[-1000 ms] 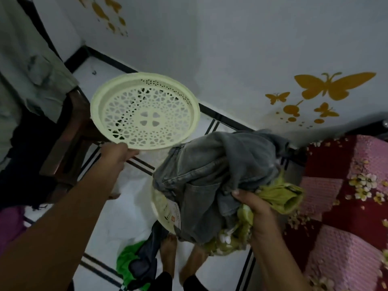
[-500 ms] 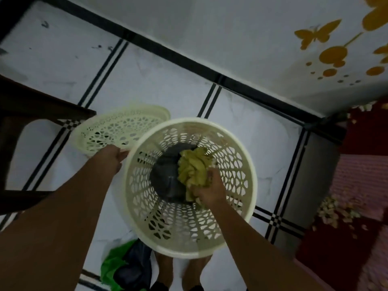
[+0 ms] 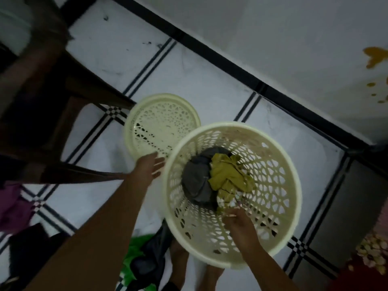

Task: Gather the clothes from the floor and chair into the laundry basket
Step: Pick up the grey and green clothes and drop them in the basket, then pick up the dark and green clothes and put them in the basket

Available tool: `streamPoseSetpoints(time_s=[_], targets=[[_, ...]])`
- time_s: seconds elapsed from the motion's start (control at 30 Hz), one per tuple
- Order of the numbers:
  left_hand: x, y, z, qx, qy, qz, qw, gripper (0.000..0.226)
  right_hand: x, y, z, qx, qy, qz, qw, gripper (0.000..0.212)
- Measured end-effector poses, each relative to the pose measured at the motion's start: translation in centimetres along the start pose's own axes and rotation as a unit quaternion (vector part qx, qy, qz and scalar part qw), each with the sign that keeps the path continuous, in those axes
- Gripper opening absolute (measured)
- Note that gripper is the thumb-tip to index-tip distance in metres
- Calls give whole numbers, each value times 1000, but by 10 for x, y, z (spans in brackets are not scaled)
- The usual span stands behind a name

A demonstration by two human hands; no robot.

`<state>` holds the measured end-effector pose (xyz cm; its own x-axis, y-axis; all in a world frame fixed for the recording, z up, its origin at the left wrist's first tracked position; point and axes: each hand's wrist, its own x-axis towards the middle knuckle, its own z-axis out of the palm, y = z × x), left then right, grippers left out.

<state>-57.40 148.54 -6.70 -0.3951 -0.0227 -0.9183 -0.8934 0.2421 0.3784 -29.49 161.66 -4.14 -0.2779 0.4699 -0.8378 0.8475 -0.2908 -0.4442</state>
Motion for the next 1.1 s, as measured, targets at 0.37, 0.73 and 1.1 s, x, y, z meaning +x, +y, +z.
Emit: streamPoseSetpoints(time_s=[0.37,0.73,1.1], targets=[[-134,-154,-152,-169,102,123,973,21,-120,-36,102,-131,-202,-234,942,16],[-278,-483,-268,-377,269,-17,886,17,-240,104,210,-413,-350,-239,806,4],[-153,-776,-338,-227,381,-209,872,48,-199,399,399,-714,-432,-247,493,21]])
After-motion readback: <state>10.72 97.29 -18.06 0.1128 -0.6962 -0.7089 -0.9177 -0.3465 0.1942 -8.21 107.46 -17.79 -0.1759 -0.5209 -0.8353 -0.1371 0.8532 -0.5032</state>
